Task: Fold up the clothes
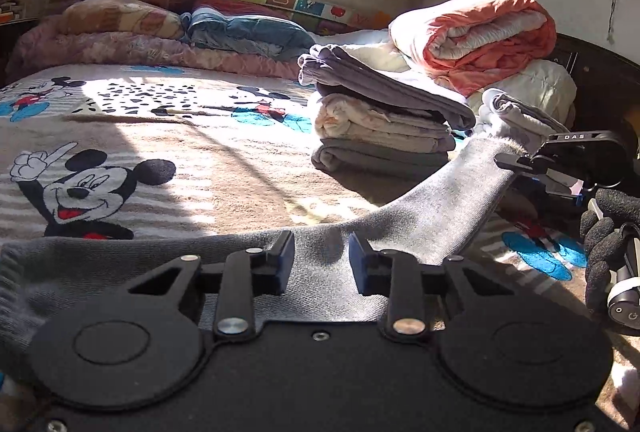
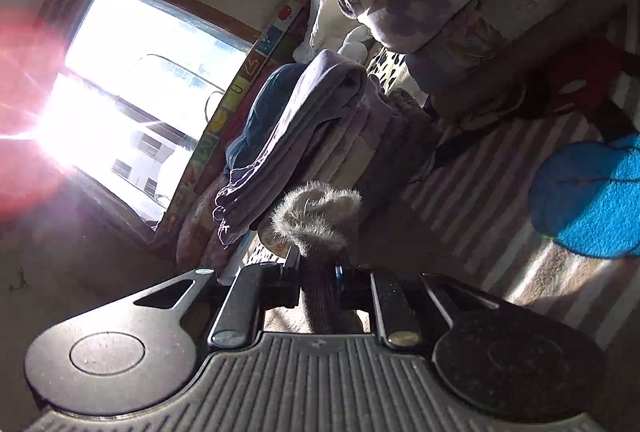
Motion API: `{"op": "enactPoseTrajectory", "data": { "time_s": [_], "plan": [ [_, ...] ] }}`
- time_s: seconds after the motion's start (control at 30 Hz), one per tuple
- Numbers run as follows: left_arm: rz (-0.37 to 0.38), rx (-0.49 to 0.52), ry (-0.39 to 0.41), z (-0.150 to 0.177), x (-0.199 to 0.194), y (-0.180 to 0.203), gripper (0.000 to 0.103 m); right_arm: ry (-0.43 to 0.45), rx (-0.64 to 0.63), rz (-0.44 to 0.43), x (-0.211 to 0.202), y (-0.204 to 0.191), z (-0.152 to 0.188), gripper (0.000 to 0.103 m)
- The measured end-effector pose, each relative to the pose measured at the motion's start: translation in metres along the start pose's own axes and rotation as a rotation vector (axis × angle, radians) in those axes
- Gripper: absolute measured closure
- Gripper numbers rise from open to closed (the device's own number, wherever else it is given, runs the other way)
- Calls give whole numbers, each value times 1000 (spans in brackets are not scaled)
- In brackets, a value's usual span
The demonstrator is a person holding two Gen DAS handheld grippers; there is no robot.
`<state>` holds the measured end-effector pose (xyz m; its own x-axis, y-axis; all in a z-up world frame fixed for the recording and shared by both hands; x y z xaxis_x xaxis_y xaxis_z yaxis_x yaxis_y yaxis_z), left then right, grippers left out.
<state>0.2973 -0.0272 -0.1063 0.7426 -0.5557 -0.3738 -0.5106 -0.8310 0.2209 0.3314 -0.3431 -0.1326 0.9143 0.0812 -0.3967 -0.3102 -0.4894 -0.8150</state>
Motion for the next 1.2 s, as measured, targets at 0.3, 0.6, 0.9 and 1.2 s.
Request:
{"op": "enactPoseTrajectory", "data": {
  "time_s": [0.3,0.6,0.9,1.2],
  "plan": [
    [-170,342,-120,25,50,45,79,-89,253,-104,24,83,4,87],
    [-213,514,-284,57,82,70,83,-138,304,-201,37,101,11,87],
    [-145,316,-271,44,83,50,82,-121,173,-254,8,56,2,87],
    [54,-110,-221,41,74,9,81,-199,-174,-378,-17,-91,39,87]
  ]
}}
Point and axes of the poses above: each gripper's, at about its wrist camera, not at the fingertips, and x roughly the way its jaws point, y to its right, z to its underside, the point moved 6 cm from there along x, roughly the way its jaws point, and after that the axes turned 10 degrees about z, right-handed, at the moved point
